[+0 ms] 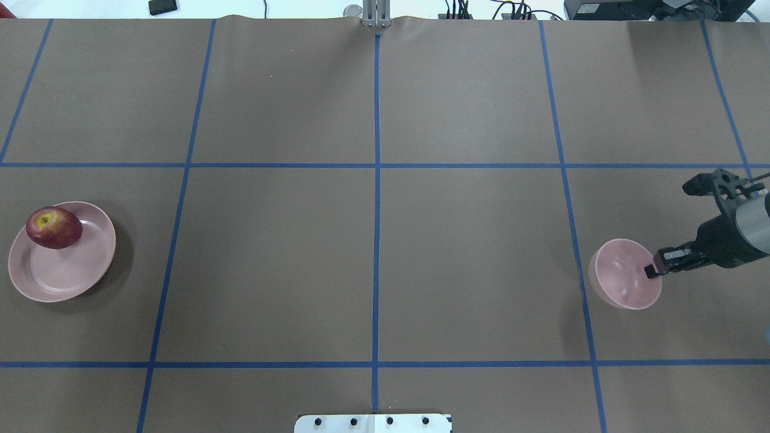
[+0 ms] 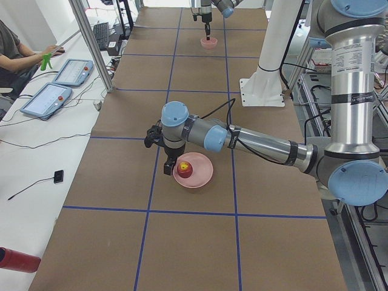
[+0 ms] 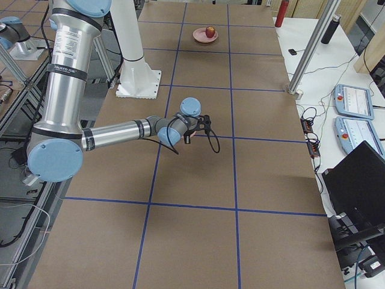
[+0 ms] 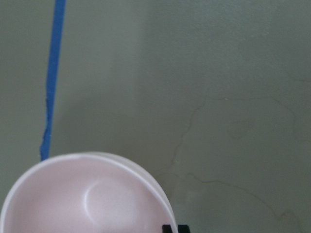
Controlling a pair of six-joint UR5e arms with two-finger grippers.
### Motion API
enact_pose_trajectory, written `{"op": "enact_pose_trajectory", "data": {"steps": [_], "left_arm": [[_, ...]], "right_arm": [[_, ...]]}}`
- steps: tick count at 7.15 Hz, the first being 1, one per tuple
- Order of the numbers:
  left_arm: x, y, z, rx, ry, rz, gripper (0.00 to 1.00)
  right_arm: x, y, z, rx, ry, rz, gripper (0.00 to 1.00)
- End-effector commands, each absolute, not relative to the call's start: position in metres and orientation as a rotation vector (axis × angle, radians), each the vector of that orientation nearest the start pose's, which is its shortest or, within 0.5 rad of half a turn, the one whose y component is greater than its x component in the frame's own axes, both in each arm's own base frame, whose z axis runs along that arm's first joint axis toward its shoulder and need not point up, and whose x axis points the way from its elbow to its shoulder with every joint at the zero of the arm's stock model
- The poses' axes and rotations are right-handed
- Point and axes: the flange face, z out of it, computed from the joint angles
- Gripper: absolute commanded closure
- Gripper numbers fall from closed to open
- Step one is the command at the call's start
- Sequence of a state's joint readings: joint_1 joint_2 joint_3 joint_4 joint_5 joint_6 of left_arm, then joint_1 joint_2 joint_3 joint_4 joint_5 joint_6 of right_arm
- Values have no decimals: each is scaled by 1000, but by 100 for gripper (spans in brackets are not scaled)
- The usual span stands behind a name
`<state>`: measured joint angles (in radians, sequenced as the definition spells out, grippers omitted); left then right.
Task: Move apple from plate to bowl
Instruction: 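Slide the pink bowl with the right gripper toward the table center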
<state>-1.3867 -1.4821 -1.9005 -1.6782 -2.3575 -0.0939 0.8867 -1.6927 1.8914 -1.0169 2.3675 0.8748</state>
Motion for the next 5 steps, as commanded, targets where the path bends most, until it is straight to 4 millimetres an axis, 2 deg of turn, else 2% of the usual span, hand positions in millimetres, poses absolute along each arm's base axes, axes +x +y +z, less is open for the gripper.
{"op": "enact_pose_trajectory", "data": {"steps": [1, 2, 3, 4, 5], "left_arm": [[24, -466, 525, 217, 818, 224, 2], [24, -466, 523, 222, 817, 224, 2], [23, -466, 522, 223, 817, 225, 2], [24, -466, 525, 218, 817, 225, 2], [25, -467, 523, 221, 816, 227, 2]], "right_arm": [[-300, -487, 380, -28, -1011, -50, 100], [-339, -519, 336, -34, -1001, -15, 100], [-405, -545, 292, -98, -1005, 69, 100], [-456, -559, 263, -76, -984, 87, 100], [-491, -576, 245, -72, -1008, 125, 100]]}}
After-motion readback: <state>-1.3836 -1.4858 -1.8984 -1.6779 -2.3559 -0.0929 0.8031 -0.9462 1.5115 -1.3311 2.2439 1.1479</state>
